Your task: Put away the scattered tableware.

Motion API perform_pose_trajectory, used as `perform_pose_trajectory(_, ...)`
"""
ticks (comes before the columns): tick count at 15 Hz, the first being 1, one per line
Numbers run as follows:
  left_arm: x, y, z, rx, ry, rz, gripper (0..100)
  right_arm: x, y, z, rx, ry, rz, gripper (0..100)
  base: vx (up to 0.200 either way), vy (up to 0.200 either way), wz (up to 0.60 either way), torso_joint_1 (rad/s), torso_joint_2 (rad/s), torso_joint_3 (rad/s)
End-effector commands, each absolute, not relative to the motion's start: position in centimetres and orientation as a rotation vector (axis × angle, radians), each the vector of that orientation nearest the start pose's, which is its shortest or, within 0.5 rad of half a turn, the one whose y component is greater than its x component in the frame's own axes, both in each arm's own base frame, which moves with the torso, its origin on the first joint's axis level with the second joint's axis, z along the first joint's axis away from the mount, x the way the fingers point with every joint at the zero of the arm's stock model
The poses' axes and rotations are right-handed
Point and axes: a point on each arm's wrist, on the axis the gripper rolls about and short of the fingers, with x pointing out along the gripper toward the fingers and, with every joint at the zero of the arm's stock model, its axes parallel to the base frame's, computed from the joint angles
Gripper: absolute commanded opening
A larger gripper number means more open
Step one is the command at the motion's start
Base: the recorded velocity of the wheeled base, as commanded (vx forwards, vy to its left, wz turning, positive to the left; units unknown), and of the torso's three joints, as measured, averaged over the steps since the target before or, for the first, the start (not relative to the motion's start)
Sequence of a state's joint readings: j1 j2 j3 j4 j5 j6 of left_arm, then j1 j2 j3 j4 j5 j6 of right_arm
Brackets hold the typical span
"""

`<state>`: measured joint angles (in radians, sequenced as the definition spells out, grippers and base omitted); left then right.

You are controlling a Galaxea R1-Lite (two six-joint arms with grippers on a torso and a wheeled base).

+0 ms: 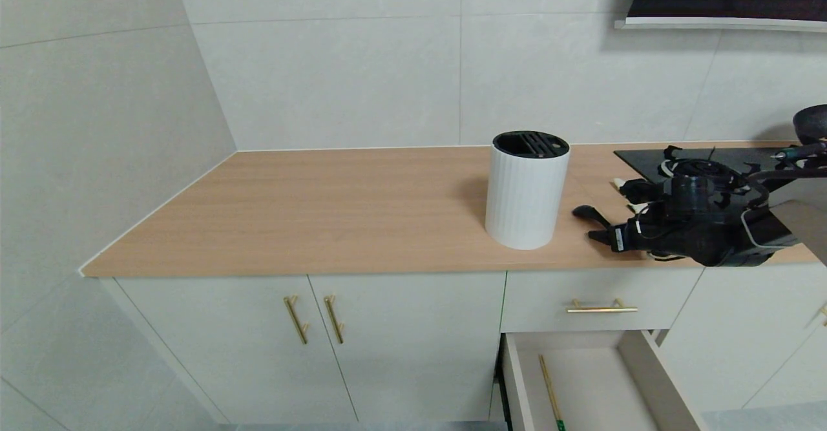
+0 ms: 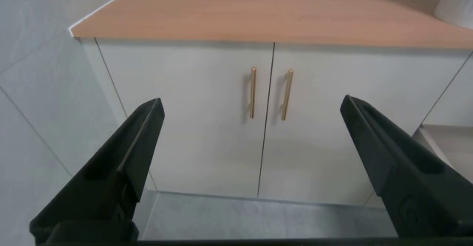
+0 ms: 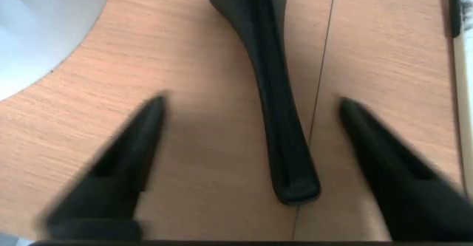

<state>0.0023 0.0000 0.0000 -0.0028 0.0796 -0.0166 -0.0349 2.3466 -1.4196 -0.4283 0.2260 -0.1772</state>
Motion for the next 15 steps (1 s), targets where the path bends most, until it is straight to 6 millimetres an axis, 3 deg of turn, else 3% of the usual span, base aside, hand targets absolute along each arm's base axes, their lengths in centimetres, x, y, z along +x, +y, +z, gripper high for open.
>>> perform_pose_trajectory(1,-2.3,0.2,7.6,-0.017,-0.004,0.083,100,46.7,-1.1,6.6,-0.107,0.487,0.23,0,0.0,0.0,0.0,0.0,0.0,0.0)
perform_pose_trajectory(6,-2.3,0.2,7.6,-0.017,-0.004,0.081,100,46.6,-1.2,7.0,-0.107,0.481,0.225,0,0.0,0.0,0.0,0.0,0.0,0.0)
perform_pose_trajectory(8,-2.3,0.2,7.6,-0.017,-0.004,0.083,100,46.1,-1.1,8.9,-0.084,0.454,0.208,0,0.0,0.0,0.0,0.0,0.0,0.0)
perform_pose_trajectory(10,-2.3,0.2,7.6,-0.017,-0.004,0.083,100,42.2,-0.5,14.2,0.027,0.481,0.181,0,0.0,0.0,0.0,0.0,0.0,0.0)
perform_pose_trajectory(11,-2.3,0.2,7.6,-0.017,-0.004,0.083,100,42.2,-0.5,14.2,0.027,0.481,0.181,0,0.0,0.0,0.0,0.0,0.0,0.0)
perform_pose_trajectory(12,-2.3,0.2,7.6,-0.017,-0.004,0.083,100,37.2,0.5,17.2,0.128,0.558,0.177,0,0.0,0.0,0.0,0.0,0.0,0.0)
perform_pose_trajectory(13,-2.3,0.2,7.6,-0.017,-0.004,0.083,100,35.0,0.7,17.5,0.137,0.582,0.176,0,0.0,0.0,0.0,0.0,0.0,0.0)
perform_pose_trajectory(14,-2.3,0.2,7.6,-0.017,-0.004,0.083,100,34.0,0.7,17.6,0.139,0.587,0.175,0,0.0,0.0,0.0,0.0,0.0,0.0)
perform_pose_trajectory(15,-2.3,0.2,7.6,-0.017,-0.004,0.083,100,30.7,0.6,17.7,0.16,0.607,0.163,0,0.0,0.0,0.0,0.0,0.0,0.0)
